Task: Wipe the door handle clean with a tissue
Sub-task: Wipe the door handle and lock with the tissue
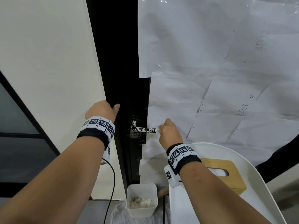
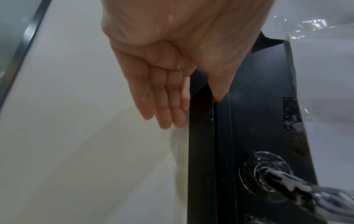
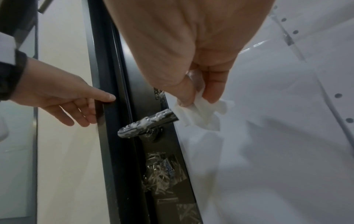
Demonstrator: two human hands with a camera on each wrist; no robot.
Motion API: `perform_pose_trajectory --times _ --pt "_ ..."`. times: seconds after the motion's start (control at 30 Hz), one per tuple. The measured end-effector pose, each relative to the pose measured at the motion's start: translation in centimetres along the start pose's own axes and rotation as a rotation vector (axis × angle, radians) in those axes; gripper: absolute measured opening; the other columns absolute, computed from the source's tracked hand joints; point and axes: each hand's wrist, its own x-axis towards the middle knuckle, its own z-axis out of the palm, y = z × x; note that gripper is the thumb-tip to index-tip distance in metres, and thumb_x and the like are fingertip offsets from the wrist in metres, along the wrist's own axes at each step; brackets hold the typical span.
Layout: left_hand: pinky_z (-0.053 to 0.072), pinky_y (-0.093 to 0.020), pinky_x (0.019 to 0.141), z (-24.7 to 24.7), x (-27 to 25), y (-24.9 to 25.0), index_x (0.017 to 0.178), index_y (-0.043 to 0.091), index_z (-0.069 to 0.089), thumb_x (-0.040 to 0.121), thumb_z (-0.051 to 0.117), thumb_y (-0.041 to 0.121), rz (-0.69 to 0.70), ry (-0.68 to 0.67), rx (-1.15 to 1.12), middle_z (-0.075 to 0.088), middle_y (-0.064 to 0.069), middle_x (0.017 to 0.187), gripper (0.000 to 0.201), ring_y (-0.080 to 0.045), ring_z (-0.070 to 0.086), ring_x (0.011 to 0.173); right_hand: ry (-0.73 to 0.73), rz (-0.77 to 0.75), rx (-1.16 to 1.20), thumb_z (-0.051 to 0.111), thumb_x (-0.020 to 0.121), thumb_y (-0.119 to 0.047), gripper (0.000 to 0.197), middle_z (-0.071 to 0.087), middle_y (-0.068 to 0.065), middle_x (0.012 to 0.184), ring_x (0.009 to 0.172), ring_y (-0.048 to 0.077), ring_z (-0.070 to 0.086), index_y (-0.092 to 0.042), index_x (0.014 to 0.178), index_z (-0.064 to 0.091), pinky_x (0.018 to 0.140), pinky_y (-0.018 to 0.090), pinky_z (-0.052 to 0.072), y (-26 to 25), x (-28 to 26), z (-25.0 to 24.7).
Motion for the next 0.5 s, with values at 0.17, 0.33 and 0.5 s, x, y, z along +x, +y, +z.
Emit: perform_pose_trajectory --times 0.17,0.33,0.5 --pt "0.044 -0.037 0.062 0.1 -0.5 -0.4 0.09 0.011 0.052 0.08 0.064 0.052 0.049 0.243 -0.154 0.057 -0.007 0.09 0.044 -0.031 0.056 0.084 0.01 0.043 0.025 0.047 0.088 0.001 0.012 0.046 0.013 0.103 0.088 0.03 0.05 0.0 0.081 0.058 0.063 0.032 0.037 0.3 -0.1 -0.7" --pt "0.051 -0.05 0.075 0.9 -0.5 0.7 0.114 0.013 0.04 0.071 0.076 0.034 0.066 0.531 -0.284 0.039 -0.014 0.131 0.06 -0.036 0.045 0.112 0.014 -0.02 0.045 0.048 0.084 0.006 0.017 0.047 0.013 0.104 0.093 0.03 0.049 0.0 0.089 0.062 0.064 0.031 0.038 -0.1 0.2 -0.6" --pt "0.037 -0.064 0.099 2.9 -0.3 0.9 0.15 0.015 0.0 0.077 0.072 0.035 0.013 0.447 -0.196 -0.003 -0.019 0.158 0.105 -0.039 0.013 0.143 -0.033 -0.003 -0.007 0.042 0.077 0.014 0.023 0.046 0.013 0.106 0.096 0.029 0.046 0.0 0.084 0.058 0.064 0.033 0.037 -0.1 -0.5 -1.0"
